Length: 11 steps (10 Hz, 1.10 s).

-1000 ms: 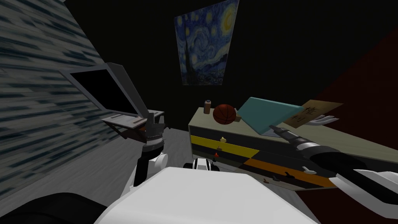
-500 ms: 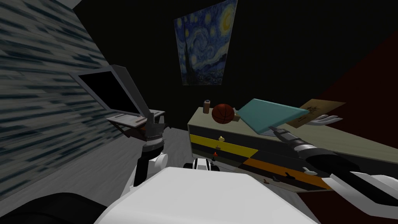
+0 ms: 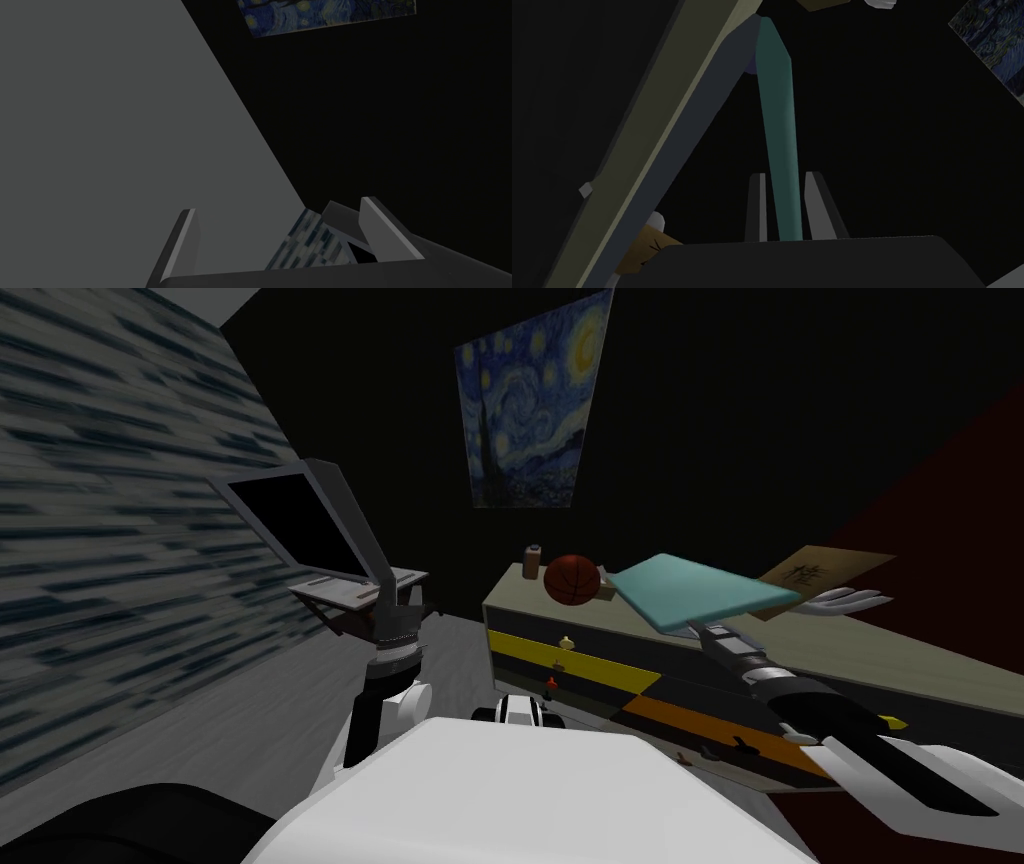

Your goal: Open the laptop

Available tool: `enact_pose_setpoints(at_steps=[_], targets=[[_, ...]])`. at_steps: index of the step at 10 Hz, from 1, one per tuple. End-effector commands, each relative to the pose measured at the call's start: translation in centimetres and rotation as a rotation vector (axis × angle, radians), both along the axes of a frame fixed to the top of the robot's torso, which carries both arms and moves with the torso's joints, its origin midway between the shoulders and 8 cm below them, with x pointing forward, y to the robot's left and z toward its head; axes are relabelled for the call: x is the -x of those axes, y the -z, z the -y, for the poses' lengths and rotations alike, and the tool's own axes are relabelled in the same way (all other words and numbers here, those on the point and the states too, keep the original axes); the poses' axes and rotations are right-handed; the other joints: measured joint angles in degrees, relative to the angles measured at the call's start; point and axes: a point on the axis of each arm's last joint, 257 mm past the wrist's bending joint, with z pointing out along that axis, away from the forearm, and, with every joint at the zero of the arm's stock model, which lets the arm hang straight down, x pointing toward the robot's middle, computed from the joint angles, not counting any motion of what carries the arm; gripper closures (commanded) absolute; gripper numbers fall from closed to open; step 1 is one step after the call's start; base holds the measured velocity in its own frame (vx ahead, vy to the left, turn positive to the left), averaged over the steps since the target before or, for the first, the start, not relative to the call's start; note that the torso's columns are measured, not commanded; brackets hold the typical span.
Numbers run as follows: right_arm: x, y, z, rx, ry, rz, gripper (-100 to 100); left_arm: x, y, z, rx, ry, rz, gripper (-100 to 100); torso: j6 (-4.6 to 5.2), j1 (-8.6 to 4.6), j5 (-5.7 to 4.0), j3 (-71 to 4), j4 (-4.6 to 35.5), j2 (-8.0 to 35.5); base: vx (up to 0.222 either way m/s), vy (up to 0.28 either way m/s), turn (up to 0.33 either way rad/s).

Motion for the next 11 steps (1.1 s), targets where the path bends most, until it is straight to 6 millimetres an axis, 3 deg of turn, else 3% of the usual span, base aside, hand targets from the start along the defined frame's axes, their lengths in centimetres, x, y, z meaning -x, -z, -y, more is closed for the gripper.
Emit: enact_pose_setpoints(at_steps=[1,2,7,8,9,10,11], targets=[[0.2,0.4,0.1,-0.023,0.003,0.004,100,0.0,0.0,0.0,0.000,0.000,0.000,0,0.08,0.06,-0.01,0.03,-0.01,0.02,-0.007,-0.003,-0.010],[0.1,-1.2,-0.3,-0.019,-0.009,0.011,-100,0.0,0.0,0.0,0.000,0.000,0.000,0,-0.01,0.22,0.27,0.00,0.17,0.09,0.013,0.005,-0.097],[-0.6,-5.7,-2.5,-0.008,-0.058,0.010,-100,0.0,0.0,0.0,0.000,0.000,0.000,0,-0.01,0.78,0.94,0.20,0.62,0.57,0.042,0.004,-0.095],[-0.8,-6.2,-2.9,-0.007,-0.067,0.009,-100,0.0,0.0,0.0,0.000,0.000,0.000,0,0.05,0.97,1.05,0.25,0.67,0.67,0.045,-0.003,-0.118],[-0.4,-5.5,-2.8,-0.011,-0.059,0.007,-100,0.0,0.0,0.0,0.000,0.000,0.000,0,0.02,0.97,1.00,0.27,0.66,0.68,0.019,0.000,-0.017],[-0.5,-5.5,-2.8,-0.012,-0.059,0.006,0,0.0,0.0,0.0,0.000,0.000,0.000,0,0.01,0.86,0.93,0.28,0.65,0.69,0.000,0.000,0.000],[-0.4,-5.5,-2.8,-0.012,-0.058,0.005,0,0.0,0.0,0.0,0.000,0.000,0.000,0,0.02,0.79,0.89,0.27,0.64,0.67,0.000,0.000,0.000]])
